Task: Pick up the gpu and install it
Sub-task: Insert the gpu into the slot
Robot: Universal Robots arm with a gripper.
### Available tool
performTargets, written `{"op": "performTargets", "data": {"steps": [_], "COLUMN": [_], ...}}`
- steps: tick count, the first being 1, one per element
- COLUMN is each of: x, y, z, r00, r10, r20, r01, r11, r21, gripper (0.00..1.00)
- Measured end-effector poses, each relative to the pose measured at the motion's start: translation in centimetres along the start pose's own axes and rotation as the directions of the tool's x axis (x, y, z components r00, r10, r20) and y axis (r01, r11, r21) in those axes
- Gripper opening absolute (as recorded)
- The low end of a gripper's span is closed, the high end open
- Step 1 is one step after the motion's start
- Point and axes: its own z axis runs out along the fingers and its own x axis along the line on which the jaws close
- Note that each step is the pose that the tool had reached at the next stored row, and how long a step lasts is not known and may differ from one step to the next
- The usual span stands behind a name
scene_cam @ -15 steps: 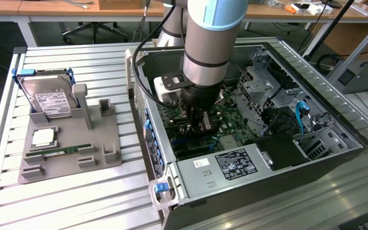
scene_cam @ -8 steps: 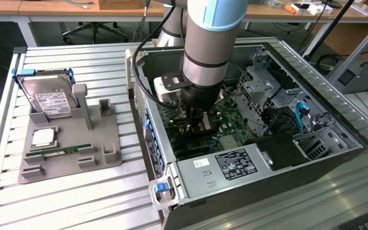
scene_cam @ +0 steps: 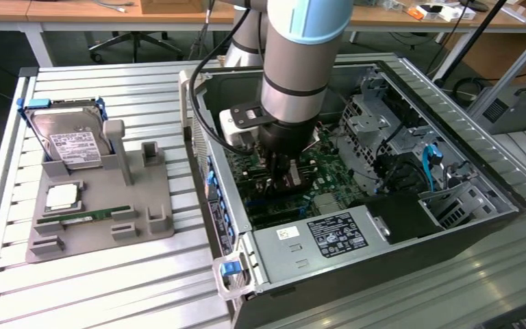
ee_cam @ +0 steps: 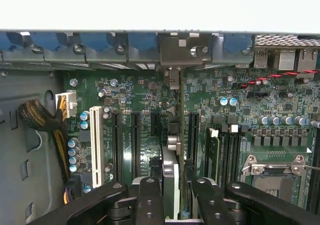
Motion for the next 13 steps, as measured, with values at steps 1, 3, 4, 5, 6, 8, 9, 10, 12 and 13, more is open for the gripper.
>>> {"op": "performTargets", "data": {"steps": [1,3,4,5,6,8,9,10,12,13], "x": [-0.03,-0.16,-0.28,-0.35,-0.39,-0.45,-0.51,-0.55,-0.56,-0.56], "y": [-0.01,-0.01,-0.02,-0.02,-0.04,-0.05,-0.05,-0.05,-0.05,-0.05], "z": [0.0,0.0,0.0,-0.01,-0.01,0.0,0.0,0.0,0.0,0.01], "r00": [1.0,1.0,1.0,1.0,1.0,1.0,1.0,1.0,1.0,1.0], "r10": [0.0,0.0,0.0,0.0,0.0,0.0,0.001,0.002,0.004,0.004], "r20": [0.0,0.0,-0.0003,-0.0005,-0.0005,-0.0003,-0.0003,-0.0004,-0.0005,-0.0006], "r01": [0.0,0.0,0.0,0.0,0.0,0.0,-0.001,-0.002,-0.004,-0.004], "r11": [1.0,1.0,1.0,1.0,1.0,1.0,1.0,1.0,1.0,1.0], "r21": [0.0,0.0,-0.0001,-0.0003,-0.0003,-0.0001,0.0,-0.0001,0.0,0.0], "gripper": [0.27,0.27,0.27,0.27,0.27,0.27,0.27,0.27,0.27,0.27]}}
